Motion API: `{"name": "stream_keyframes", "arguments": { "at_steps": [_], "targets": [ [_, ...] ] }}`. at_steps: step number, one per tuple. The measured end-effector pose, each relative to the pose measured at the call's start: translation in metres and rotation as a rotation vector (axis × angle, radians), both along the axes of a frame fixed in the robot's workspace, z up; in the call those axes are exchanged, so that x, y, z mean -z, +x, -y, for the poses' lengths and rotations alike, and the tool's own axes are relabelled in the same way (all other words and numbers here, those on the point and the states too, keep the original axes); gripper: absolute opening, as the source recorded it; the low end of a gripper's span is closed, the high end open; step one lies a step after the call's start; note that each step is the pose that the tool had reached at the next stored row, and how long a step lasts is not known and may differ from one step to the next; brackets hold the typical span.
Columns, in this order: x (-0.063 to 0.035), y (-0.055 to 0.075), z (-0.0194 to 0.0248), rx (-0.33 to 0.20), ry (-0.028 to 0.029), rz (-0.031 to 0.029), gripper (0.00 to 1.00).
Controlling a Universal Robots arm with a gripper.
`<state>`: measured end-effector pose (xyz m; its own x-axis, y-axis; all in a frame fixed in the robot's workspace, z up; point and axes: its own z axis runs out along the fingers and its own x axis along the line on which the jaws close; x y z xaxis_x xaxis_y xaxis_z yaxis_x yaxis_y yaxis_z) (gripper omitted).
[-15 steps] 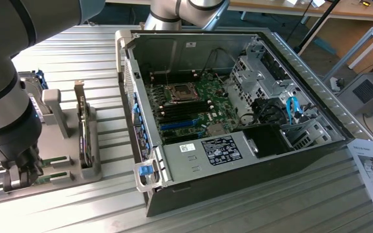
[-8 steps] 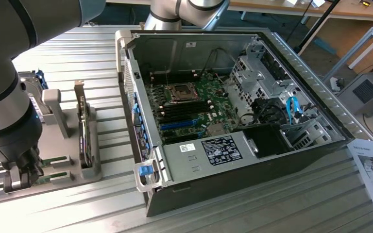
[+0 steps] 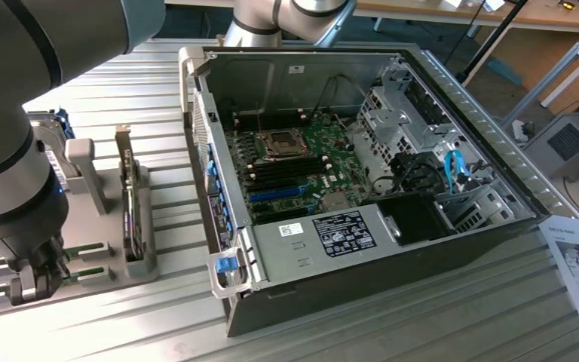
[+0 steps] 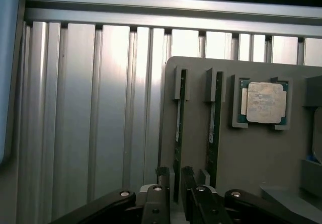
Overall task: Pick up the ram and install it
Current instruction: 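Pick up the ram and move it above insertion slot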
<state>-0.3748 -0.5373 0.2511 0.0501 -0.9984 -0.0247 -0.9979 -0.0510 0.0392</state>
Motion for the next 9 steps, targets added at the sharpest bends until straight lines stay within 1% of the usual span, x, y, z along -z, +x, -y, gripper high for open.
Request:
{"name": "stream_keyframes", "arguments": {
  "at_steps": [3, 9],
  "targets": [
    [0.0008, 0.0001, 0.0, 0.0, 0.0003, 0.0003, 0.24],
    [0.0096, 0.0, 0.0004, 0.0, 0.0002, 0.0002, 0.24]
  ]
}}
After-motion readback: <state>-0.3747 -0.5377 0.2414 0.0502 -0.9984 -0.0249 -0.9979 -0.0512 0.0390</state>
